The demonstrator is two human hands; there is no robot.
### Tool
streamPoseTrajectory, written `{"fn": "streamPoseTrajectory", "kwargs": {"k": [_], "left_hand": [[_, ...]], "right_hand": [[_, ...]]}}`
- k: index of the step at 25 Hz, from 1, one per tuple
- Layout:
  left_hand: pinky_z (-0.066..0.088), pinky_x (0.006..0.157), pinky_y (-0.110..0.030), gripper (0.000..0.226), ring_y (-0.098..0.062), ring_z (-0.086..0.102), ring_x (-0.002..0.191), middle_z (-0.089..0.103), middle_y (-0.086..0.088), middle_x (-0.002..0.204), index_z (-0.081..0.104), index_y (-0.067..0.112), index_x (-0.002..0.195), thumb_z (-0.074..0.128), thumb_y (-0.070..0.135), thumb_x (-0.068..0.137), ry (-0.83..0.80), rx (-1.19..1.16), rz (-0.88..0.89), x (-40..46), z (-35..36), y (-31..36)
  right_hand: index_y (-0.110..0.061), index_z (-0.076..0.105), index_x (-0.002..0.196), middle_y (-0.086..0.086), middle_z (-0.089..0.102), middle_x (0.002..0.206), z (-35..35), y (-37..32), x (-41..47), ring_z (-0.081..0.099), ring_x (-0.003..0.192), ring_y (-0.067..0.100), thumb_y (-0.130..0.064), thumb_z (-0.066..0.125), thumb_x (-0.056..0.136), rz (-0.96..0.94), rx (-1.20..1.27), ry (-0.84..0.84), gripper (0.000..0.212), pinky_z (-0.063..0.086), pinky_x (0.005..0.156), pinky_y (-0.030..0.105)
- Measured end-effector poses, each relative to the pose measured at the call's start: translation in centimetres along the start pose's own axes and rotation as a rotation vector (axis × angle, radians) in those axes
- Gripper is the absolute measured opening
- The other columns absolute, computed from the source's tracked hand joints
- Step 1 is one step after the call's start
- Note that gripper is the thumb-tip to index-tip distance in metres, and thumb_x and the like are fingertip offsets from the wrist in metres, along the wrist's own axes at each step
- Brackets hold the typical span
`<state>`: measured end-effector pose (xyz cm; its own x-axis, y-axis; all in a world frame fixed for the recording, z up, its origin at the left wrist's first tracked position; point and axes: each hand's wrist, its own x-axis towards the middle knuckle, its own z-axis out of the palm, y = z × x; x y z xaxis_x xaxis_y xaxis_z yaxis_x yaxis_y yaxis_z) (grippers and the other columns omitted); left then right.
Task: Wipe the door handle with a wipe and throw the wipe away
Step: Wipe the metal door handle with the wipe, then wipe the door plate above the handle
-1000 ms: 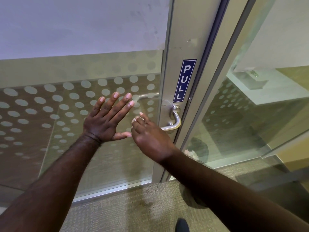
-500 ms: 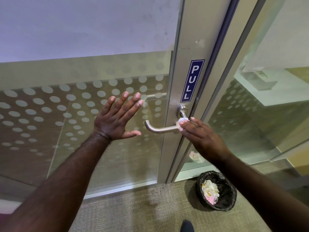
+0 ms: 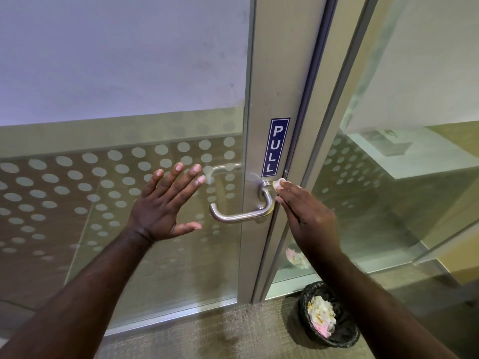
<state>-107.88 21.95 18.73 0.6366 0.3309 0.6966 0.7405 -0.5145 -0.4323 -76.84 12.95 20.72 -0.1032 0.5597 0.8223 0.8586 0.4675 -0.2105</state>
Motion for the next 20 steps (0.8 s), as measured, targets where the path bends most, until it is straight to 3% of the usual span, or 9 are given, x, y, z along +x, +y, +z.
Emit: {"fn": "streamPoseTrajectory", "kwargs": {"k": [5,7,11,12,15,17,20], "left_hand": [[0.005,0.121,-0.04,0.088,-0.023,0.012,0.152,0.008,0.002,0.166,0.011,0.022,0.16,0.019,0.078,0.092,-0.108,-0.05,-0.003,-0.1,-0.7,-0.5],[0.005,0.121,-0.04,0.088,-0.022,0.01,0.152,0.007,0.002,0.166,0.01,0.023,0.16,0.019,0.078,0.092,-0.123,-0.04,0.0,-0.1,-0.7,-0.6],[0.006,0.12,-0.039,0.09,-0.021,0.012,0.152,0.01,0.001,0.166,0.015,0.023,0.159,0.021,0.08,0.09,-0.114,0.023,0.007,-0.1,-0.4,-0.4],[0.007,0.119,-0.039,0.091,-0.021,0.013,0.151,0.011,0.001,0.166,0.016,0.023,0.159,0.022,0.081,0.089,-0.109,0.034,0.004,-0.1,-0.2,-0.4],[0.007,0.119,-0.038,0.093,-0.02,0.015,0.151,0.015,0.002,0.165,0.02,0.024,0.158,0.025,0.083,0.086,-0.097,0.063,-0.001,-0.3,0.0,-0.4],[0.005,0.12,-0.038,0.093,-0.021,0.016,0.151,0.016,0.002,0.165,0.025,0.023,0.156,0.025,0.084,0.085,-0.095,0.068,-0.002,-0.4,0.1,-0.4],[0.005,0.121,-0.038,0.09,-0.021,0.016,0.151,0.017,0.002,0.165,0.031,0.024,0.152,0.025,0.084,0.086,-0.091,0.063,-0.003,-0.3,0.1,-0.4]], "right_hand": [[-0.003,0.073,0.107,0.009,0.071,0.114,0.4,-0.2,2.8,0.068,0.104,0.016,-0.006,0.069,0.089,0.101,0.053,0.225,0.019,0.052,0.095,0.029],[-0.004,0.074,0.106,0.011,0.07,0.111,1.0,-0.3,4.3,0.067,0.097,0.019,-0.003,0.07,0.087,0.136,0.1,0.268,0.019,0.054,0.089,0.029],[-0.009,0.067,0.116,0.005,0.051,0.1,1.2,-0.9,6.6,0.05,0.083,0.013,-0.001,0.067,0.083,0.177,0.184,0.167,0.035,0.042,0.08,0.01],[-0.014,0.062,0.117,0.005,0.056,0.096,1.1,-0.8,6.9,0.053,0.081,0.014,-0.001,0.069,0.08,0.235,0.216,0.139,0.039,0.044,0.077,0.013],[-0.018,0.054,0.09,0.004,0.065,0.083,0.7,-0.5,7.5,0.063,0.075,0.024,0.005,0.072,0.071,0.314,0.303,0.176,0.036,0.047,0.069,0.026],[-0.009,0.063,0.077,0.005,0.069,0.083,0.6,-0.3,7.6,0.065,0.078,0.026,0.013,0.07,0.068,0.219,0.277,0.231,0.025,0.05,0.071,0.03],[-0.003,0.076,0.086,0.011,0.071,0.093,1.1,-0.6,7.9,0.066,0.084,0.024,0.011,0.074,0.072,0.195,0.218,0.273,0.02,0.053,0.076,0.029]]}}
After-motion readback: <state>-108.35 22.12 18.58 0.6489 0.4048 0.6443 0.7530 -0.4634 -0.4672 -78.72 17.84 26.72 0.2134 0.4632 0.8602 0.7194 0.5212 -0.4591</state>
